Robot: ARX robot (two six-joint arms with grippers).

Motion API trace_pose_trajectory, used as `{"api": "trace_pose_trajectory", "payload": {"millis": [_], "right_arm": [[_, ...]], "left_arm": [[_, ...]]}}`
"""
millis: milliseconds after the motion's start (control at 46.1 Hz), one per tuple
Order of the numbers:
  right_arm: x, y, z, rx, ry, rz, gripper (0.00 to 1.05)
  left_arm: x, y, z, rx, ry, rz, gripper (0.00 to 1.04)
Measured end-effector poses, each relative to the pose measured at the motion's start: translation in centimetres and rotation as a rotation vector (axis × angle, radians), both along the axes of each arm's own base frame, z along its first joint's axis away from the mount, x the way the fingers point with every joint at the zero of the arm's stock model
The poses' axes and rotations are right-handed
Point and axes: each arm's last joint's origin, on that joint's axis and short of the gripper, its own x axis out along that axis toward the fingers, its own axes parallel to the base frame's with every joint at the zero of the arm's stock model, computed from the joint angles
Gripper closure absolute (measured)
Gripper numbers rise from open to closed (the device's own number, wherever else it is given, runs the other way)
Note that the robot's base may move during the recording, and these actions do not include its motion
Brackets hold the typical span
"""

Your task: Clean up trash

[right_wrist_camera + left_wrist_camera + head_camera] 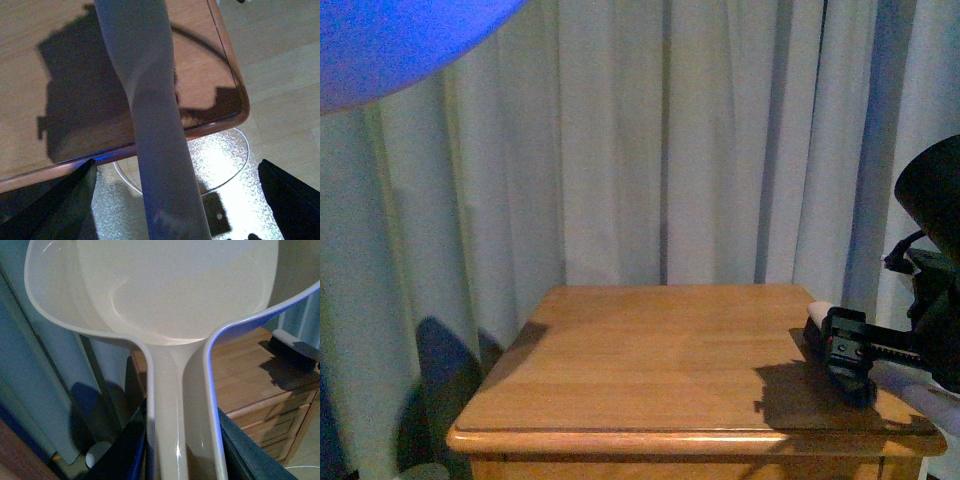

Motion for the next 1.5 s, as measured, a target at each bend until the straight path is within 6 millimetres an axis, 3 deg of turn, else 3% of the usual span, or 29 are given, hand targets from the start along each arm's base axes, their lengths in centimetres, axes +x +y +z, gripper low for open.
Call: {"api": "trace_pose_trajectory", "payload": {"millis": [368, 585, 845, 975, 1127, 1278, 1365, 1495], "right_arm": [[0.6, 0.6, -1.5, 0.008, 0.017, 0.011, 0.09], [0.5, 0.8, -1.5, 0.01, 0.017, 0.013, 0.33], [0.3, 0.7, -1.2, 0.016, 0.011, 0.019, 0.81], [-0.1, 0.4, -0.8, 0.016, 0.002, 0.016, 0.85], [-0.4, 0.0, 1.1, -0.009, -0.073, 0.007, 0.85], [-1.8, -0.2, 5.8, -0.063, -0.256, 0.022, 0.85], [-4.1, -0.3, 8.7, -0.104, -0.362, 0.021, 0.85], [-8.1, -0.7, 10.6, -0.162, -0.462, -0.002, 0.85]], "left_arm": [[0.0, 0.0, 0.0, 0.0, 0.0, 0.0, 0.77], [0.0, 0.0, 0.0, 0.0, 0.0, 0.0, 0.77], [0.0, 0.0, 0.0, 0.0, 0.0, 0.0, 0.77], [0.0, 0.0, 0.0, 0.0, 0.0, 0.0, 0.77], [0.0, 0.0, 0.0, 0.0, 0.0, 0.0, 0.77], [0.0, 0.0, 0.0, 0.0, 0.0, 0.0, 0.77], [0.0, 0.0, 0.0, 0.0, 0.0, 0.0, 0.77], [0.0, 0.0, 0.0, 0.0, 0.0, 0.0, 0.77]]}}
